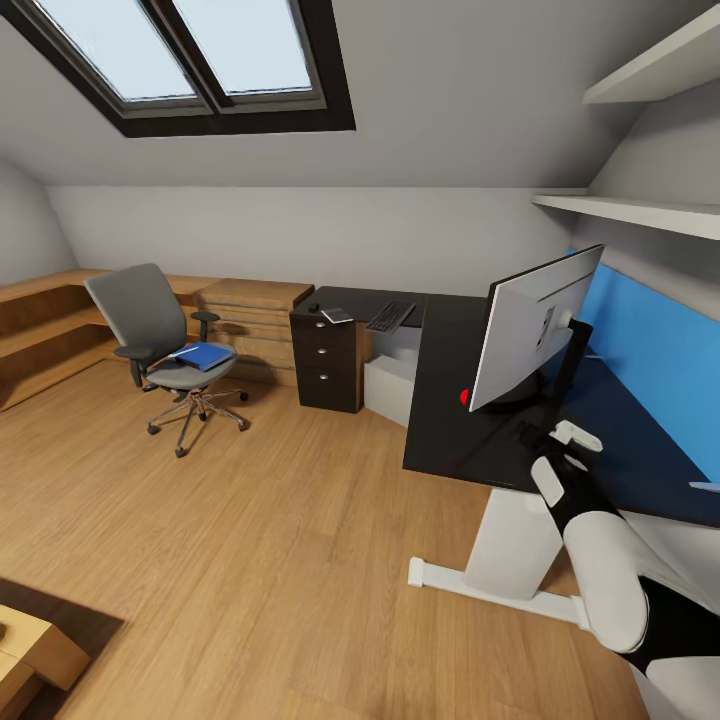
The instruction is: In the bedroom, organize the workspace by keeping the computer under the desk, ensuring the monitor is on the desk, placing the keyboard on the desk next to the monitor, placing the mouse on the desk next to the keyboard, moving the folder from the swivel chair onto the desk next to the mouse, stacking the notebook on top of the folder with the pen on top of the notebook, and positioning the swivel chair next to the desk.
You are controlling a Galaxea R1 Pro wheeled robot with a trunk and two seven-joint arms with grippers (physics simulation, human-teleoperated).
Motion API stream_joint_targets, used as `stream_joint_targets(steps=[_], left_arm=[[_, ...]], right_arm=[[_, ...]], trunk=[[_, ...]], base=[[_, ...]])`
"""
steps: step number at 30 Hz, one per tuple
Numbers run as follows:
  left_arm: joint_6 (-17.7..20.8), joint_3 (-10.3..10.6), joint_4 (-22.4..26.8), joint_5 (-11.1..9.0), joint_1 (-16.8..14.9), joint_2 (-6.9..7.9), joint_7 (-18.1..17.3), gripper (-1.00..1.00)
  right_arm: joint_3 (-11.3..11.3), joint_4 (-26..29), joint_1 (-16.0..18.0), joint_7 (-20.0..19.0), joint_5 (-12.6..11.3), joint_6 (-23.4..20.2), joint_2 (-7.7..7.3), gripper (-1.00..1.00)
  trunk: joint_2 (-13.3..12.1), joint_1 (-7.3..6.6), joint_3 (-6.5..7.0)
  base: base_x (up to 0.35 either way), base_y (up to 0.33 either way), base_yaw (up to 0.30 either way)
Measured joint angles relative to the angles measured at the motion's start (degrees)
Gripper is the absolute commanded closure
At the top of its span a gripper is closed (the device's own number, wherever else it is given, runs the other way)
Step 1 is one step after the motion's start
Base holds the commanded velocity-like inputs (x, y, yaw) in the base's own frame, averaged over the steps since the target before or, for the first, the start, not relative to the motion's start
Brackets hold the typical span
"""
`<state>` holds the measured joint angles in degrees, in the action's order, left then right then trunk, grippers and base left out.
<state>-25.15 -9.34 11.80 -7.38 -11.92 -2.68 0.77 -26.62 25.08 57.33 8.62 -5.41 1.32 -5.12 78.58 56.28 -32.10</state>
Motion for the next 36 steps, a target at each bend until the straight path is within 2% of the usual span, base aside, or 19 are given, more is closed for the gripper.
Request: stream_joint_targets(steps=[15, 16, 18, 23, 27, 36], left_arm=[[0.00, -0.07, 0.00, 0.00, 0.00, 0.13, 0.01, -1.00], [0.00, -0.07, 0.00, 0.00, 0.00, 0.13, 0.01, -1.00], [0.00, -0.09, 0.00, 0.00, 0.00, 0.23, 0.01, -1.00], [0.00, -0.08, 0.01, -0.01, 0.00, 0.29, 0.02, -1.00], [0.00, -0.10, 0.01, 0.00, 0.00, 0.67, 0.02, -1.00], [-0.01, -0.12, 0.01, -0.06, 0.00, 1.39, 0.01, -1.00]], right_arm=[[0.09, 4.80, -0.85, 0.04, 0.80, -1.23, -0.02, -1.00], [0.12, 4.92, -0.89, 0.05, 1.12, -1.26, -0.01, -1.00], [0.29, 5.69, -1.81, 0.04, 5.25, -1.32, 0.17, -1.00], [0.38, 7.46, -3.00, 0.02, 8.80, -1.31, 0.68, -1.00], [0.38, 10.37, -4.46, 0.01, 10.20, -1.34, 1.81, -1.00], [0.36, 15.30, -7.42, -0.09, 10.75, -1.83, 2.95, -1.00]], trunk=[[0.00, 0.00, 0.00], [0.00, 0.00, 0.00], [0.00, 0.00, 0.00], [0.00, 0.01, 0.00], [-0.01, 0.01, 0.00], [-0.01, 0.02, 0.00]], base=[[0.000, 0.000, 0.000], [0.000, 0.000, 0.000], [-0.024, 0.000, 0.000], [-0.063, 0.001, 0.000], [-0.107, 0.059, 0.000], [-0.144, 0.145, 0.000]])
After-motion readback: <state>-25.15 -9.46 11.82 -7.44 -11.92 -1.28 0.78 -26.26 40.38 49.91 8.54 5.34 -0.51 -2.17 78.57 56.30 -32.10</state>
